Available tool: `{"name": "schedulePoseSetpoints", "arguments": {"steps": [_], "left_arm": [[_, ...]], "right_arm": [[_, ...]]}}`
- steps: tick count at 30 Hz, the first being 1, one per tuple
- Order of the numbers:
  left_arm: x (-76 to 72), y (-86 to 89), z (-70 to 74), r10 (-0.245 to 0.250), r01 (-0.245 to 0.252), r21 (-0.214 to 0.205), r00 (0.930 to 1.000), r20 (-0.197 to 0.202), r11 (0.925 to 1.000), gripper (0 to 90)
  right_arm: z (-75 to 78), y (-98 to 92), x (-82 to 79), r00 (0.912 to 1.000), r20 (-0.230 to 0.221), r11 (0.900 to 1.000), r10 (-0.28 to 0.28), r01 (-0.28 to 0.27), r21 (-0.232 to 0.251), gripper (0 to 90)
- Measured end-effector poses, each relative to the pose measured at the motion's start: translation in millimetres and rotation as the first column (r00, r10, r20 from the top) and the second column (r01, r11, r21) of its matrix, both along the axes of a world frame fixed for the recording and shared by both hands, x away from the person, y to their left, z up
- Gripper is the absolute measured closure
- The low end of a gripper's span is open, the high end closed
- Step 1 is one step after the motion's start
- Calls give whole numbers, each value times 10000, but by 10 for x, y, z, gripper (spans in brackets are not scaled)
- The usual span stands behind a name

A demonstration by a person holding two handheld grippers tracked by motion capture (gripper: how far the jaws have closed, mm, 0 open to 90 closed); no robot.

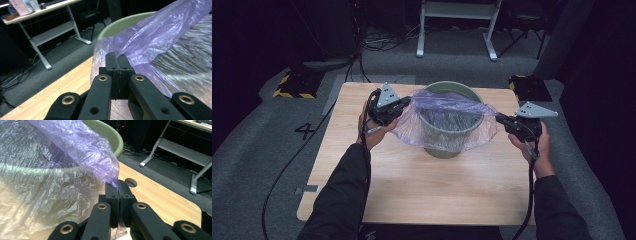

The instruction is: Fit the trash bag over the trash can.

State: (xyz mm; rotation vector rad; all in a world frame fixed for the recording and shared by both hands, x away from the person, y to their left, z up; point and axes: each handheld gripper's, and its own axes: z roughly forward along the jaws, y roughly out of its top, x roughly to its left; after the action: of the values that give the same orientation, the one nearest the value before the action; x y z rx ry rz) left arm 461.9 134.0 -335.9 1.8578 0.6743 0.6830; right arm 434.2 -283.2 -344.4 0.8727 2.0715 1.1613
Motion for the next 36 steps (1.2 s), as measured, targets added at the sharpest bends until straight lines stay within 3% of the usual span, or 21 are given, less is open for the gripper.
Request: {"name": "schedulePoseSetpoints", "arguments": {"steps": [3, 7, 11, 12, 21, 29, 36], "left_arm": [[105, -49, -27, 197, -197, 98, 9998, -72, 9998, 896], [231, -86, -94, 431, -431, 25, 9989, -188, 9991, 896], [355, -101, -190, 616, -622, -89, 9964, -583, 9980, 896], [404, -109, -244, 681, -700, -184, 9937, -886, 9974, 896], [500, -170, -400, 984, -1003, -46, 9832, -1537, 9949, 891], [604, -243, -464, 1395, -1390, 137, 9780, -1554, 9902, 885], [686, -306, -508, 1494, -1475, 243, 9729, -1767, 9888, 888]], "right_arm": [[1, 22, 71, 10000, -5, 9998, -60, 60, -184, 891], [-33, 20, 196, 9996, -226, 9998, -186, 186, -13, 891], [-82, 24, 303, 9984, -465, 9994, -308, 315, 141, 891], [-112, 27, 342, 9975, -634, 9990, -301, 321, 307, 891], [-279, 68, 404, 9940, -1060, 9994, -281, 301, 168, 890], [-353, 150, 493, 9930, -1091, 9989, -452, 461, 58, 890], [-462, 197, 585, 9912, -1176, 9972, -606, 653, 370, 892]]}}
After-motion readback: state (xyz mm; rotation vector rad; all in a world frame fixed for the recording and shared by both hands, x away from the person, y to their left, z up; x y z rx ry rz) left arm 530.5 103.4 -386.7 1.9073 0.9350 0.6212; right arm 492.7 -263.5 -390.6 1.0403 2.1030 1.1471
